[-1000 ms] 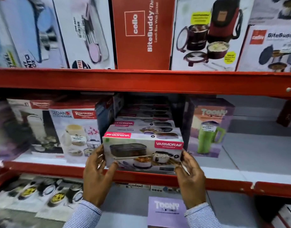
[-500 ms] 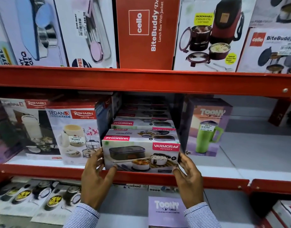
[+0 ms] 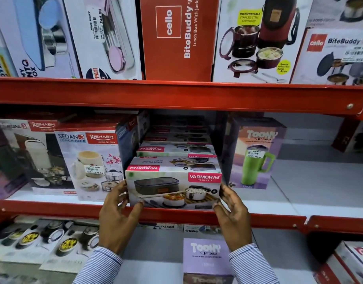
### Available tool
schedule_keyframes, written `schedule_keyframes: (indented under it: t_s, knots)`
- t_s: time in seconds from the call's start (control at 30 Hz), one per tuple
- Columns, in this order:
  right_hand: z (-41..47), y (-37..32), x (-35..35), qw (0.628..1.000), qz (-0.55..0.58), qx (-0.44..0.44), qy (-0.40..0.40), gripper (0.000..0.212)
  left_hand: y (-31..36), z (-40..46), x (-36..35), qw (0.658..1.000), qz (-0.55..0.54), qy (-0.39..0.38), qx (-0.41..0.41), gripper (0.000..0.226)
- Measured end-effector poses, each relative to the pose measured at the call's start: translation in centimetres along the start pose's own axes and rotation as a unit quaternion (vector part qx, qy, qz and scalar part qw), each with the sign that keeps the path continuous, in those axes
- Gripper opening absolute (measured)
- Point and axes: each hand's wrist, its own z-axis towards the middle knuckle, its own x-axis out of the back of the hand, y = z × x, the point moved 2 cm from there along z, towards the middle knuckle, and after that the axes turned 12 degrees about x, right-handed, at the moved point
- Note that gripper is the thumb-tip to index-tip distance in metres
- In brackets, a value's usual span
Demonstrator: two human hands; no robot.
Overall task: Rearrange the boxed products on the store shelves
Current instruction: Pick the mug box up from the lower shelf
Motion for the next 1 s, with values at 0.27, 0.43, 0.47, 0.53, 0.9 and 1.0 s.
schedule_keyframes:
  t_s: [0.27, 0.43, 0.47, 0.53, 0.9, 1.0]
  knots:
    - [-1.7, 0.8, 4.1, 0.998, -0.021, 0.049, 0.041, 0.045, -1.8, -2.7, 0.6, 0.998, -0.034, 0.057, -0.016, 0.056]
    - [-6.0, 6.0, 9.6, 0.989, -0.085, 0.011, 0.122, 0.047, -8.6, -7.3, -2.3, 0.995, 0.045, -0.040, 0.074, 0.052]
    - [-7.0, 7.5, 10.3, 0.986, -0.120, -0.007, 0.114, 0.045, -10.0, -8.0, -3.3, 0.989, 0.066, -0.074, 0.106, 0.052]
    - [-8.7, 10.4, 11.1, 0.983, -0.168, -0.063, 0.048, 0.050, -12.1, -9.3, -5.4, 0.968, 0.090, -0.152, 0.180, 0.054]
    - [-12.7, 14.7, 8.5, 0.936, -0.115, -0.230, -0.240, 0.055, -13.0, -12.7, -11.5, 0.941, 0.150, -0.242, 0.182, 0.055]
    - [-12.9, 11.5, 9.9, 0.951, -0.094, -0.195, -0.221, 0.049, -10.8, -14.2, -9.8, 0.958, 0.119, -0.218, 0.141, 0.056]
